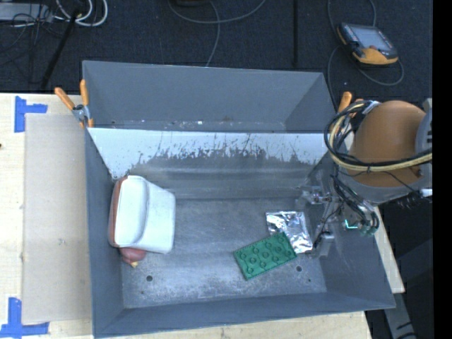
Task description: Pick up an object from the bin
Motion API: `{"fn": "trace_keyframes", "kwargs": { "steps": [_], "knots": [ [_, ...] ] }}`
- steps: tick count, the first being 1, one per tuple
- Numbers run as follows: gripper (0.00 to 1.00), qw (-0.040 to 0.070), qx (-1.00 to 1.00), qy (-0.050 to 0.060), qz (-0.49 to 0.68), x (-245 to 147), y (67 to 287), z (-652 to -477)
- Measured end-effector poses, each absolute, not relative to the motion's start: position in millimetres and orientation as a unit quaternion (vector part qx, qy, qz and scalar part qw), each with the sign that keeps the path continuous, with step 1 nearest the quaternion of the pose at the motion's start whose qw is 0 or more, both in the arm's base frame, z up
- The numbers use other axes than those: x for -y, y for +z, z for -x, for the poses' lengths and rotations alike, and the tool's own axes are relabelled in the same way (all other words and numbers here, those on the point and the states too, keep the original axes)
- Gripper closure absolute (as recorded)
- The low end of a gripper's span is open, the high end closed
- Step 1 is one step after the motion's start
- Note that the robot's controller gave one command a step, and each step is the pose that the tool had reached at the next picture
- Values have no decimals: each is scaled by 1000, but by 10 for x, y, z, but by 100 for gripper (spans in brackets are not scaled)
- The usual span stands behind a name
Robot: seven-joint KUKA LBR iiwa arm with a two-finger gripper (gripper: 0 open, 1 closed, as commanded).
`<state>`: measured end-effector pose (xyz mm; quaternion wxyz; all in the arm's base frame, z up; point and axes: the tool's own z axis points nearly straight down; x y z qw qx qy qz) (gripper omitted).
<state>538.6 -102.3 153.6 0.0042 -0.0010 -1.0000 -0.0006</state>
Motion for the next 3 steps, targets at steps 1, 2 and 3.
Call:
{"fn": "trace_keyframes", "kwargs": {
  "steps": [1, 2, 3],
  "knots": [
    [0, 5, 1000, -1, -3, 731, 649, -5188],
    [100, 1, 1000, 0, -4, 740, 692, -5215],
    [100, -5, 1000, 0, -18, 569, 1752, -5384]
  ]
}}
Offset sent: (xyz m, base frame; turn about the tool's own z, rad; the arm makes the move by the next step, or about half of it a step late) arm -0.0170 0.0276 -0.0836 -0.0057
